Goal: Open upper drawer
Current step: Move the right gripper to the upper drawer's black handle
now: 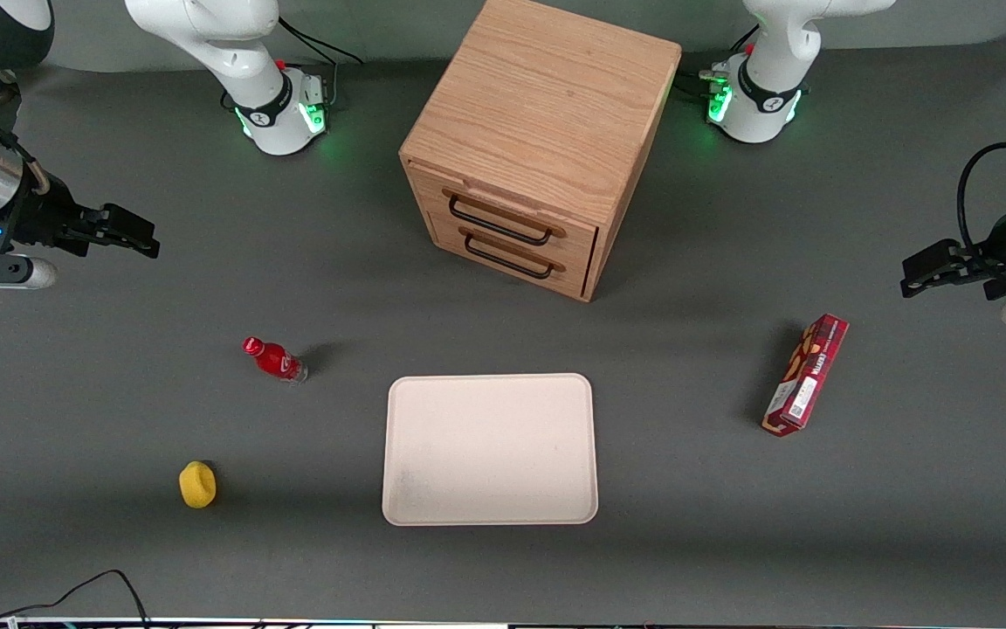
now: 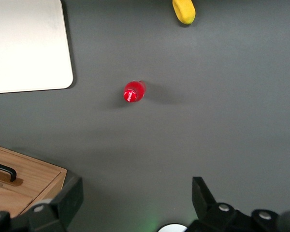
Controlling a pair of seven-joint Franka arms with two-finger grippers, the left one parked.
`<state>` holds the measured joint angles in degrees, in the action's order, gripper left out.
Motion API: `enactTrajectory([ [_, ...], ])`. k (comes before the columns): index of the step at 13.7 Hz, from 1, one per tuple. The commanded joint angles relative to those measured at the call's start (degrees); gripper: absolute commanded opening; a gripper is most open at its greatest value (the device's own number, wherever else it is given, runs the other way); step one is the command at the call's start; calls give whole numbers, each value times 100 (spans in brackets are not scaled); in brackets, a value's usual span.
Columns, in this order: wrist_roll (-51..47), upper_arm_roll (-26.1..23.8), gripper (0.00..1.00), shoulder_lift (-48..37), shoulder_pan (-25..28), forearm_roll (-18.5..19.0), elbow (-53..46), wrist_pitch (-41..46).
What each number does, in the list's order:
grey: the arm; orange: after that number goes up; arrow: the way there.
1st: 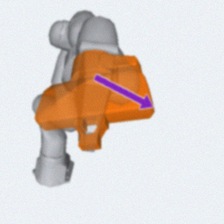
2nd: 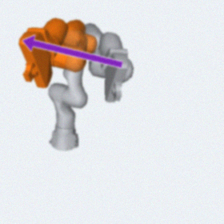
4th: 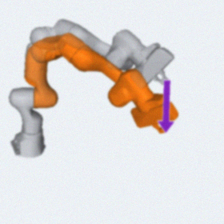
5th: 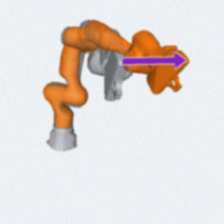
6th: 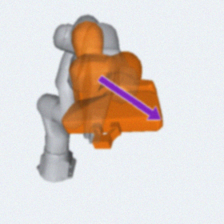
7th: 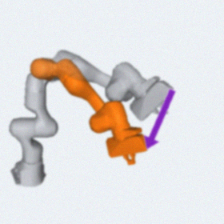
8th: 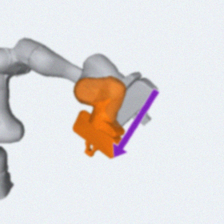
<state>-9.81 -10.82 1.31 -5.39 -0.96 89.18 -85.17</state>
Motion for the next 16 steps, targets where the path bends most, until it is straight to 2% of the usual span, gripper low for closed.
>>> enactTrajectory([
  [1, -73, 80, 100, -148, 74, 52, 117, -8],
  [4, -65, 11, 100, -44, 144, -18, 21, -43],
  [6, -47, -209, 100, 210, 371, -447, -224, -201],
  [8, 590, -743, 100, 597, 381, -825, -479, -237],
  [11, 867, -1779, 100, 1317, 399, -792, -1033, -490],
  [14, 945, -2651, 100, 2029, 582, -783, -1052, -1009],
  [15, 1016, -2836, 100, 2231, 722, -722, -1052, -1106],
  [16, 1060, -2899, 100, 2355, 933, -408, -1017, -1324],
])
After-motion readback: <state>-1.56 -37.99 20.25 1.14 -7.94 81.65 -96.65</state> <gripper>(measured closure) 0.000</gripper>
